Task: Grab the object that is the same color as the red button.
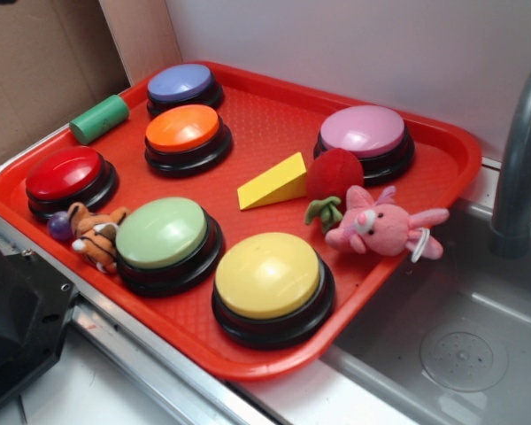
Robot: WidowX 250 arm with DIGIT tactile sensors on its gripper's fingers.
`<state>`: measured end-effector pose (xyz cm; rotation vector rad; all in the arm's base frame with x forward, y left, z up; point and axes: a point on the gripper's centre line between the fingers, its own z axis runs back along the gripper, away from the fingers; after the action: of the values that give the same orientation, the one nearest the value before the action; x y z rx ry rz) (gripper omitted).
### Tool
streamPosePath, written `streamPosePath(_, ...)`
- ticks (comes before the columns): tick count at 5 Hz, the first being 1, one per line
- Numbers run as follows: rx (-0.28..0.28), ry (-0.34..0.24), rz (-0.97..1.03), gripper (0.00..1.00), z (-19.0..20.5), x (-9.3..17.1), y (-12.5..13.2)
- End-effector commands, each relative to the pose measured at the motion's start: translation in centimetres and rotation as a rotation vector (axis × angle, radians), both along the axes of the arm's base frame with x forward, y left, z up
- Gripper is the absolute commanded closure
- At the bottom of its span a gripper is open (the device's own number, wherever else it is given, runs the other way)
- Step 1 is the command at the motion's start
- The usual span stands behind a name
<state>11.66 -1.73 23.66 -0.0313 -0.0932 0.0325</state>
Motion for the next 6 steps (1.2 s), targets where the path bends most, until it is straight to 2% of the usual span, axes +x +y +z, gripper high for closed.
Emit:
streamPosePath(1, 0.0, 0.0, 0.0, 0.0, 0.0, 0.0, 0.0)
streamPosePath(2, -0.058, -0.019, 0.091, 0.0, -1.6, 2.1, -1.2)
streamPosePath(3, -0.119, -0.076, 0.284, 0.0, -3.1, 4.3, -2.3)
streamPosePath(4, -0.102, -0.146, 0.389, 0.0, -4.8, 6.6, -3.7)
streamPosePath(5, -0.094, -0.167, 0.492, 0.0, -7.6, 10.1, -5.6)
streamPosePath(6, -0.087, -0.22, 0.65, 0.0, -10.5, 13.1, -6.7)
